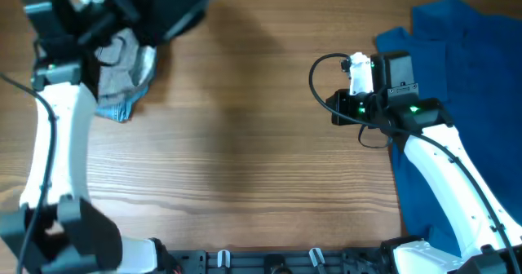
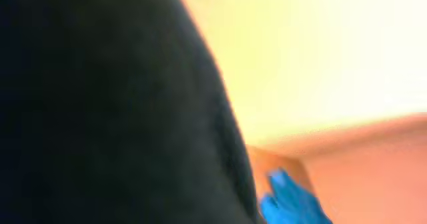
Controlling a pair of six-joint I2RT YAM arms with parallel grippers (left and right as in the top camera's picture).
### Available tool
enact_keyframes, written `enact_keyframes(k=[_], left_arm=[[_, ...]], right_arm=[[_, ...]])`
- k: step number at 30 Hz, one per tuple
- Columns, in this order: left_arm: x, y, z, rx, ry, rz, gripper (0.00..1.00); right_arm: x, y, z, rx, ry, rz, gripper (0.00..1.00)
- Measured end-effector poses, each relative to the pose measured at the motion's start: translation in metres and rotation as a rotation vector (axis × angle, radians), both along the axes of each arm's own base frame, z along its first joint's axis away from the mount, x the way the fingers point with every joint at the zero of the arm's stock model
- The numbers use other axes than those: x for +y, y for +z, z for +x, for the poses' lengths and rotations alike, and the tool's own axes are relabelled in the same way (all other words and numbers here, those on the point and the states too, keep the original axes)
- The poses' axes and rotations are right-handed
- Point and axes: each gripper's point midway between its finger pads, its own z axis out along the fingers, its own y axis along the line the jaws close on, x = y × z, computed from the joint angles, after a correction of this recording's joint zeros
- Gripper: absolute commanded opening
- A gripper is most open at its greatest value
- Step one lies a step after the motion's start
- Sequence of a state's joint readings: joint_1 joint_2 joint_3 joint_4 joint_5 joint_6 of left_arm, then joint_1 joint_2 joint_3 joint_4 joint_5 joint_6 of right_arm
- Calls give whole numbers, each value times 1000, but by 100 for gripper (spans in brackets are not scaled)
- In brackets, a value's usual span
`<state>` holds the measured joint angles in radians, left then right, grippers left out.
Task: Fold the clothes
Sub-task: 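Carry the folded shorts with the left gripper onto the grey stack, then release and pat the shorts flat on the stack with the left gripper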
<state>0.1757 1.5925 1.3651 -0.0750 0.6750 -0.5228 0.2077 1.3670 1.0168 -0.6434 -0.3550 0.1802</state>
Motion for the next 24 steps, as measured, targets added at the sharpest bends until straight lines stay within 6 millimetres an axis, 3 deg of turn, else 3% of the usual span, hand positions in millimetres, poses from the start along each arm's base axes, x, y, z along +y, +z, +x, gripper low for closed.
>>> enact_keyframes(k=[1,3,5,7,8,9,10,12,14,16,17,19,21,22,24], left_arm=[[32,-10,19,-28,72,1,4],[73,-38,45,-28,159,-30,4],[112,-95,64,56,240,-86,4],[135,-145,62,183,289,-128,4],[146,-167,56,254,317,-143,18],[158,-179,47,307,345,-151,49],[170,-187,37,354,366,-159,58],[185,-203,16,447,393,-199,66],[197,-205,4,471,392,-232,66],[203,-199,-8,485,389,-254,60],[207,-184,-24,491,392,-255,56],[212,-145,-40,436,405,-203,61],[205,-91,-57,340,407,-90,61],[199,-76,-60,311,404,-42,63],[186,-81,-61,344,389,36,78]], right_arm=[[0,0,0,2,-1,1,4],[0,0,0,3,-9,5,4],[0,0,0,11,-19,11,4],[0,0,0,16,-28,15,4],[0,0,0,18,-32,18,4],[0,0,0,19,-34,19,5],[0,0,1,17,-34,19,4],[1,2,3,5,-35,22,5],[1,2,4,2,-37,24,5],[1,3,4,3,-39,26,6],[1,3,4,5,-43,28,6],[1,3,5,1,-43,29,7],[1,4,7,-5,-51,36,8],[2,5,8,-7,-54,39,8],[2,5,8,-5,-60,42,9]])
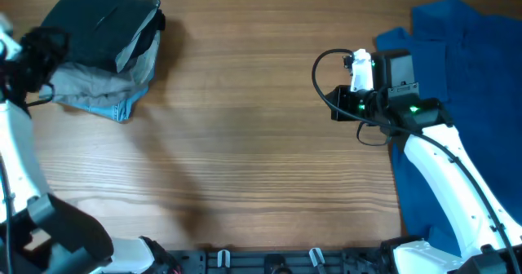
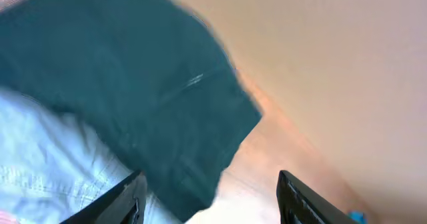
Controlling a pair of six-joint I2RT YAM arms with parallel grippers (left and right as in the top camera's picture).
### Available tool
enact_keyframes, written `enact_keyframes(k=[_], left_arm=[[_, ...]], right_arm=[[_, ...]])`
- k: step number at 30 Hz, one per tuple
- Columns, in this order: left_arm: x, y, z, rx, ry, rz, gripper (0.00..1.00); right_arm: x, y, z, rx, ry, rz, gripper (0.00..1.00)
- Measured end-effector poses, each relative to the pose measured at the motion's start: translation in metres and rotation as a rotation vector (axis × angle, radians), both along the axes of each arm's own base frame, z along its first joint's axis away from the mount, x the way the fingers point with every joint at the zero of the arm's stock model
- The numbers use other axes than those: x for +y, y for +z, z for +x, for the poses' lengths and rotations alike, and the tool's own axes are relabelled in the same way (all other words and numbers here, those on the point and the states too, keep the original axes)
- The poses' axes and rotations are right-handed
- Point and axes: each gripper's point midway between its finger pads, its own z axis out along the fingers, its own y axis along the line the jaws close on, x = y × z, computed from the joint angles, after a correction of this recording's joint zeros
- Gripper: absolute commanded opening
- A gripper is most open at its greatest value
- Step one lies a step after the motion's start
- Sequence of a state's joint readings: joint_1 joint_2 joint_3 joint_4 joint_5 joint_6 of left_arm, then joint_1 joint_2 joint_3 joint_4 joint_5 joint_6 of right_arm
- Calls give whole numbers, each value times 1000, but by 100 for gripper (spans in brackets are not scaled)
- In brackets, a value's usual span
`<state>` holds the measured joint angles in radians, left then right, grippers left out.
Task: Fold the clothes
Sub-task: 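Release and pat the shorts flat on the stack with the left gripper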
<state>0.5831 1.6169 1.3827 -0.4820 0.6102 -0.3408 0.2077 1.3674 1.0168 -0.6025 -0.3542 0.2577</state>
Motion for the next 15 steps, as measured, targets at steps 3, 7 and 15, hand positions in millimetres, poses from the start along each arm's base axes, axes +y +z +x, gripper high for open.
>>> enact_keyframes(k=[3,7,15], left_arm=[[-18,-58,11,141,-63,-6,84],[-30,-123,36,208,-113,-20,84],[-57,-153,70,153,-193,-36,6]], right_arm=[[0,0,0,1,-2,2,9],[0,0,0,2,-3,2,10],[0,0,0,8,-12,8,10]])
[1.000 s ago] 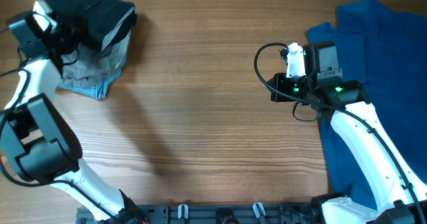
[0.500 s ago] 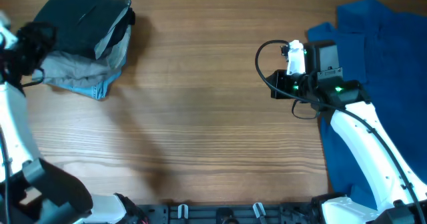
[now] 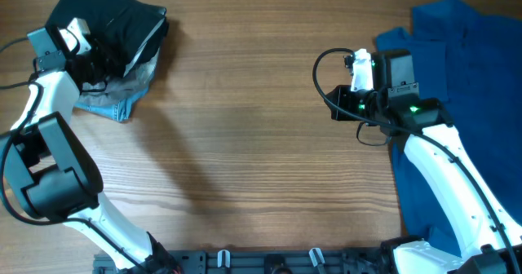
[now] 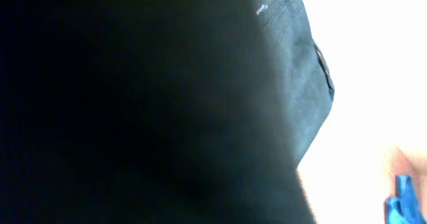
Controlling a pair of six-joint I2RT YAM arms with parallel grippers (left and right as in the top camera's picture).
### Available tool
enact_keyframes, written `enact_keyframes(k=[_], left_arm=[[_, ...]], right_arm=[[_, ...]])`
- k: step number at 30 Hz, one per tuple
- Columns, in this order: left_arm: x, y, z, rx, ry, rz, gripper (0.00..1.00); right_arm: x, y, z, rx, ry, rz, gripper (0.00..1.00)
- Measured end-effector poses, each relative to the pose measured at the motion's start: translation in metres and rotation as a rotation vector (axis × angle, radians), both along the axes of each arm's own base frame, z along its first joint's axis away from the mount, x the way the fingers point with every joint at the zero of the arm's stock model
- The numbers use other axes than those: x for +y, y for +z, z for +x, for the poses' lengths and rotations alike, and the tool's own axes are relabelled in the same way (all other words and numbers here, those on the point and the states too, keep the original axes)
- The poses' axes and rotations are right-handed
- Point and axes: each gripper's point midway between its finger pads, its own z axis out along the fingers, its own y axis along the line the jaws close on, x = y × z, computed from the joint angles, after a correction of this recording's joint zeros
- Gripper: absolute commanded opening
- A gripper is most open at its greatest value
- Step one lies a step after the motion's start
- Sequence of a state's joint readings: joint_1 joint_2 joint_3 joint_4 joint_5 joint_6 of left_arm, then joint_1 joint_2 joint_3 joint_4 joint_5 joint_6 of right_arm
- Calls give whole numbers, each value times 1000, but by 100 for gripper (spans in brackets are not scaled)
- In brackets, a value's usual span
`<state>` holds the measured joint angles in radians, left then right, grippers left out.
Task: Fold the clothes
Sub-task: 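Release and pat the shorts flat on the stack with the left gripper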
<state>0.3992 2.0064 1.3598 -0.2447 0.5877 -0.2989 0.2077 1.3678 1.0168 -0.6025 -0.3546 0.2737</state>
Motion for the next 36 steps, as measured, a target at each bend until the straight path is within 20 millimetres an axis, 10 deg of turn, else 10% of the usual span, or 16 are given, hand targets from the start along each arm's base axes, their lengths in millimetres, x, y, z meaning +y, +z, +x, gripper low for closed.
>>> enact_keyframes(k=[9,17,23,26,28,31,36], left_arm=[[22,103,-31,-122,92,-36,4],[28,70,-78,128,197,-131,68],[33,125,-115,57,209,-49,61],[36,125,-116,59,213,-19,73],[38,120,-118,77,215,-12,67],[45,129,-105,7,205,41,10],[33,103,-17,-143,116,245,4]], right_arm=[[0,0,0,1,-2,1,11],[0,0,0,4,-8,5,20],[1,3,4,-14,-10,11,22],[1,3,4,-14,-10,11,22],[1,3,4,-14,-10,11,22],[1,3,4,-16,-10,11,22],[1,4,5,-21,-10,12,22]])
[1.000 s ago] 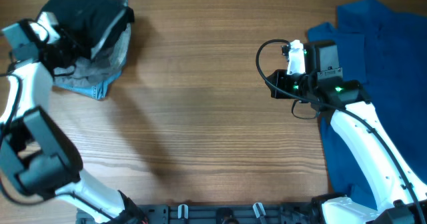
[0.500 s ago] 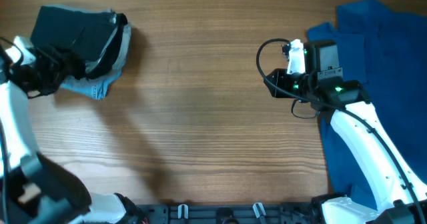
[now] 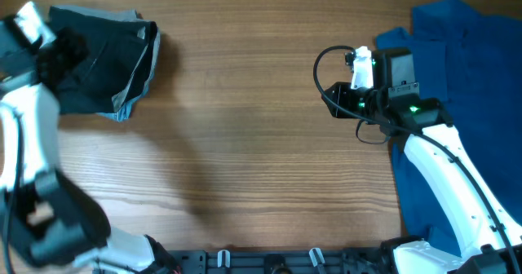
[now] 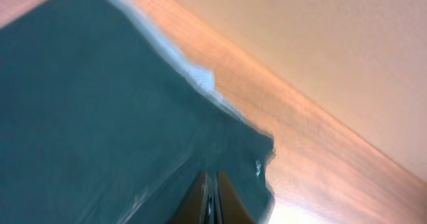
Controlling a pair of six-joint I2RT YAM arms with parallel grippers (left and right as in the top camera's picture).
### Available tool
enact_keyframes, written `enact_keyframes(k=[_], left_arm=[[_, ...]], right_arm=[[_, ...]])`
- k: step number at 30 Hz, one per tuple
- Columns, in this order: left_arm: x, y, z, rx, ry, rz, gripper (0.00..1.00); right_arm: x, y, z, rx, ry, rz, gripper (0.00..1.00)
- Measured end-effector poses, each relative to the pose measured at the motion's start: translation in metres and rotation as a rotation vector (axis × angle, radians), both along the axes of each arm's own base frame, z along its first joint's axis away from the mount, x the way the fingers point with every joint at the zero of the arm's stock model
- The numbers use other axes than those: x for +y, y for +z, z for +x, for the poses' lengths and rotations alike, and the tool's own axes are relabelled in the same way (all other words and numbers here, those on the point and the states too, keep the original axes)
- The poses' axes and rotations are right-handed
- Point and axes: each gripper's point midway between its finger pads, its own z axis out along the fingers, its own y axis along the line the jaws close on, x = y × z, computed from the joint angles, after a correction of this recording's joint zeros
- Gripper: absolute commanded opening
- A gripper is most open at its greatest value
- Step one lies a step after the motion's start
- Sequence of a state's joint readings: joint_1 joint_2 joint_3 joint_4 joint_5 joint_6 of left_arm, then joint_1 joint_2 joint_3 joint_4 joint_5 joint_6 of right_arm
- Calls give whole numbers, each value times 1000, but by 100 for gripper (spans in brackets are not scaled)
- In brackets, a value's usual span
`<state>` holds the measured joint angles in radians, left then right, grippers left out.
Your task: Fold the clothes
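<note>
A dark teal garment (image 3: 98, 50) lies on top of a small stack at the table's back left. A grey layer (image 3: 147, 58) and a light blue edge (image 3: 121, 112) show under it. My left gripper (image 3: 69, 46) rests over the stack's left part. In the left wrist view its fingertips (image 4: 212, 194) are pressed together, shut, on the dark teal garment (image 4: 100, 117), with no cloth seen between them. A large blue garment (image 3: 457, 54) lies spread at the right. My right gripper (image 3: 329, 103) hovers by its left edge, pointing left; its jaws cannot be made out.
The wooden table (image 3: 245, 143) stretches between the stack and the blue garment. A black cable (image 3: 320, 66) loops off the right wrist. The robot's base rail (image 3: 269, 262) runs along the front edge.
The dark garment was bunched high on the stack and filled the left wrist view. Now it lies flatter and squarer, with the shut left gripper on its left part. The right arm has not moved.
At first the left arm was over the stack with the dark garment hanging across the back. Then the garment sat rounded on the stack, and the gripper was open off to the left. Then the gripper was against the stack's left side, and now the pile lies flat.
</note>
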<state>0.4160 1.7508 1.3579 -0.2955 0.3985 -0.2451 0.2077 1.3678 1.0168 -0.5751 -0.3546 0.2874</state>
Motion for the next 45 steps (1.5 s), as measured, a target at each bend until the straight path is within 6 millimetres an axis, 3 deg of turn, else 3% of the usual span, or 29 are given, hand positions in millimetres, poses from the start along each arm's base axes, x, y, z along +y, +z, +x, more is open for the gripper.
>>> enact_keyframes(k=[1,4,7,10,12,15,16,17,18,20,22,23,24,25,26,27,28,29,30,31,32,34,37,41,43,45], left_arm=[[-10,-27,22,8,-27,14,4],[-40,-145,78,31,-55,-3,14],[-39,-143,103,-24,-36,-21,26],[-46,-137,99,77,-65,-68,41],[-49,-117,80,167,-67,-96,47],[-34,-52,50,173,-30,-71,47],[-20,-25,34,173,12,-36,38],[-10,-18,23,204,48,-20,30],[-2,-21,13,241,70,-11,31],[11,-53,-8,366,112,-30,40],[-1,-66,-16,405,27,-55,43],[-12,-61,-16,390,-35,-49,44],[-27,-44,-19,364,-108,-26,47],[-40,-21,-26,332,-169,15,58],[-63,15,-43,288,-255,79,90],[-81,54,-55,208,-307,151,100],[-100,94,-75,135,-343,228,100],[-118,134,-107,69,-351,292,100],[-121,151,-121,38,-333,311,100],[-122,159,-142,53,-291,304,100],[-121,159,-158,79,-255,279,100],[-121,160,-181,112,-194,234,100],[-120,160,-186,124,-165,215,100],[-119,158,-187,133,-150,203,100],[-119,158,-187,133,-148,204,100],[-119,158,-187,134,-148,204,100]], right_arm=[[0,0,0,1,-1,0,22],[0,0,1,5,-12,8,22],[0,0,0,15,-22,13,22],[0,-2,-2,28,-29,15,22],[-1,-3,-3,35,-32,16,22],[-1,-3,-3,36,-32,16,22],[-1,-3,-3,35,-32,16,22],[-1,-3,-3,36,-32,16,22],[-1,-3,-3,35,-32,16,22],[-1,-3,-3,35,-31,15,22],[-1,-2,-3,25,-16,6,21],[-1,-3,-3,15,1,-5,21],[-1,-1,-3,11,13,-13,21],[-2,4,-4,-5,31,-28,21],[-2,21,-4,-59,50,-39,21],[-4,36,-5,-99,53,-43,16],[-5,59,-8,-169,60,-43,14],[-8,92,-17,-269,67,-42,16],[-9,111,-23,-327,73,-44,24],[-14,124,-33,-371,73,-57,52],[-18,140,-48,-425,75,-66,100],[-24,166,-67,-518,68,-66,100],[-28,175,-79,-548,61,-68,100],[-30,158,-88,-341,-114,96,100],[-42,137,-93,-178,-283,140,100],[-47,141,-87,-205,-326,136,100]])
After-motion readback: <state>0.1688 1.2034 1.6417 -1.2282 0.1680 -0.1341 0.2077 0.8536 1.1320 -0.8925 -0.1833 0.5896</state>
